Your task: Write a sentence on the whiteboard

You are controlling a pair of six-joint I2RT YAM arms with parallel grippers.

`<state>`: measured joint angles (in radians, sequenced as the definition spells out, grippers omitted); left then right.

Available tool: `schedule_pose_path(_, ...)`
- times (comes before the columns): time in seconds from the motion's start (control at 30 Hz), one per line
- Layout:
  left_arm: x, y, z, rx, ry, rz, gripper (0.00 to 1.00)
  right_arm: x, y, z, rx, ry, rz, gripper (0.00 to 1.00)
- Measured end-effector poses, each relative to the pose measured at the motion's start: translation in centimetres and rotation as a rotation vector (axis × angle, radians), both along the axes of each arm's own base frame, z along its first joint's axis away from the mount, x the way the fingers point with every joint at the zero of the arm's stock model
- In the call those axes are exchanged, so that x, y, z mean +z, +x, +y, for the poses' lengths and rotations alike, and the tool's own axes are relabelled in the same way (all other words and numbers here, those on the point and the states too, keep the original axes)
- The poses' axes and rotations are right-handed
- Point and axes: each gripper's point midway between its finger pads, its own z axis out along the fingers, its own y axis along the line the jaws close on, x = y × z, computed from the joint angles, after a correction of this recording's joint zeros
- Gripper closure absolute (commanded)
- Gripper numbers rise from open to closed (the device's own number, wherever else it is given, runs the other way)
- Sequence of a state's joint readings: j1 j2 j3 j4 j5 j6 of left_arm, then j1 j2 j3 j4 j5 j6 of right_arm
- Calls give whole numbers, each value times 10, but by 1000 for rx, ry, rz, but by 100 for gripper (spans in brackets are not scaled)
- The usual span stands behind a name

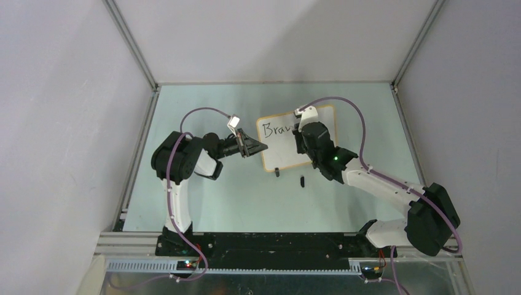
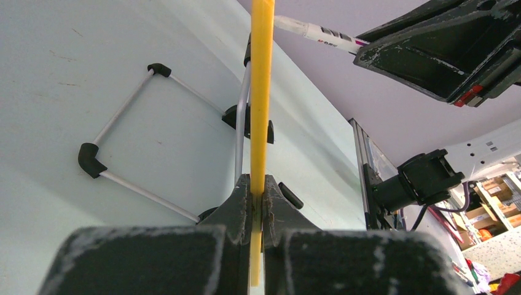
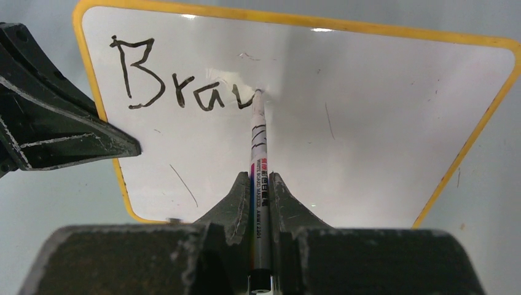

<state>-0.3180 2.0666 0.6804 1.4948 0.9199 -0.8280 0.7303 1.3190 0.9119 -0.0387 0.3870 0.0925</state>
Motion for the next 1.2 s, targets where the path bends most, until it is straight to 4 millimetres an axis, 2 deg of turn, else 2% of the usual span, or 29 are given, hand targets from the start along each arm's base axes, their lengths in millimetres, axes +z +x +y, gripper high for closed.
schedule_pose_path(0.53,0,0,0,0,0,0,100,4,0,0,0,4,2,100)
schedule_pose_path(0.8,0,0,0,0,0,0,100,34,-8,-5,4,64,-49,100)
schedule_pose_path(1.2,0,0,0,0,0,0,100,17,-9,-9,-4,32,-6,100)
